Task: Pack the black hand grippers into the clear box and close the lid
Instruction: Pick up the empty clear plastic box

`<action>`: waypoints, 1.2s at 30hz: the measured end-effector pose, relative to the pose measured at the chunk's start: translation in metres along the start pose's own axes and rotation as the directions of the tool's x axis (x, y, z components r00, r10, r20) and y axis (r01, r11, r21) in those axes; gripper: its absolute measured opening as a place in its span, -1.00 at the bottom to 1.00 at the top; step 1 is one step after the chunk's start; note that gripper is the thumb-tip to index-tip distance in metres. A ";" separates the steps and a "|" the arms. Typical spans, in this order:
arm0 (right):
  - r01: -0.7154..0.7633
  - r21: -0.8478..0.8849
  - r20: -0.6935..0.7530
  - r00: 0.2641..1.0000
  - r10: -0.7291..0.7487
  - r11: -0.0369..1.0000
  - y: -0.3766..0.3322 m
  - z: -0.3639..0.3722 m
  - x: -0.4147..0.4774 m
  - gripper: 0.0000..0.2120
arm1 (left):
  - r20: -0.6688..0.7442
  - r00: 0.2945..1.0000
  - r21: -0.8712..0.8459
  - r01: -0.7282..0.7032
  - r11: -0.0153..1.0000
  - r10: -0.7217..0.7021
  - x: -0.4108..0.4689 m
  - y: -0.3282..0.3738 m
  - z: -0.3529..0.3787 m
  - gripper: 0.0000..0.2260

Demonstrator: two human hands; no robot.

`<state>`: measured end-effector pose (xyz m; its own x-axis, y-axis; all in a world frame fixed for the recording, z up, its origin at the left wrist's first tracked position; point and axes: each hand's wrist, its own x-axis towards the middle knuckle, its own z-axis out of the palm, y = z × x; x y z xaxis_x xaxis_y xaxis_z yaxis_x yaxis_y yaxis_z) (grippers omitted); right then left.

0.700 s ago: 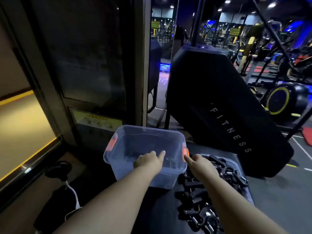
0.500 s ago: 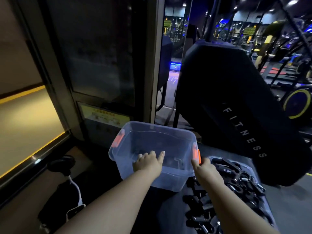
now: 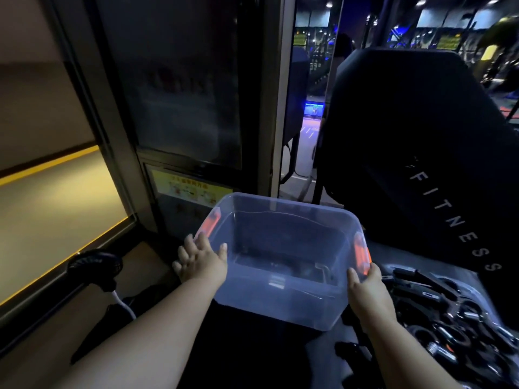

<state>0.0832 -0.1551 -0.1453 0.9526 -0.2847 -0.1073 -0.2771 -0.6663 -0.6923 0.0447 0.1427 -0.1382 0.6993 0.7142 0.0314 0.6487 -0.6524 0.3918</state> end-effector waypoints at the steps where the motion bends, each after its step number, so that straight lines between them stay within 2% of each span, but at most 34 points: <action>1: 0.020 0.010 -0.001 1.000 -0.020 1.000 0.000 0.001 0.004 -0.52 | 0.004 1.000 -0.023 0.022 0.999 -0.022 0.006 -0.001 0.000 -0.46; 5: 0.072 0.049 0.015 0.997 -0.073 0.996 0.001 0.002 0.019 -0.49 | 0.027 0.997 -0.101 0.070 0.992 -0.068 0.023 0.001 0.003 -0.50; 11: 0.149 0.118 -0.007 0.989 -0.149 0.982 0.001 0.010 0.041 -0.60 | -0.068 0.993 -0.154 0.082 0.985 -0.094 0.032 0.004 0.019 -0.45; 22: 0.281 0.207 -0.117 0.958 -0.262 0.937 0.020 0.016 0.048 -0.70 | -0.204 0.976 -0.348 -0.003 0.937 -0.072 0.031 -0.001 0.032 -0.26; 28: 0.401 0.242 -0.245 0.906 -0.344 0.884 0.043 0.022 0.021 -0.78 | -0.281 0.959 -0.539 -0.124 0.833 -0.040 0.012 -0.024 0.042 -0.26; 33: 0.480 0.263 -0.327 0.860 -0.390 0.837 0.075 0.032 -0.026 -0.65 | -0.457 0.889 -0.579 -0.300 0.758 0.003 -0.037 -0.067 0.055 -0.23; 36: 0.435 0.318 -0.326 0.884 -0.334 0.842 0.096 0.042 -0.055 -0.55 | -0.458 0.889 -0.558 -0.300 0.774 0.014 -0.074 -0.093 0.068 -0.18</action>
<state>0.0098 -0.1743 -0.2357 0.8941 -0.2540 0.3690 0.2213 -0.4658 -0.8568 -0.0471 0.1337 -0.2396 0.4928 0.7418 0.4548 0.1246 -0.5774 0.8069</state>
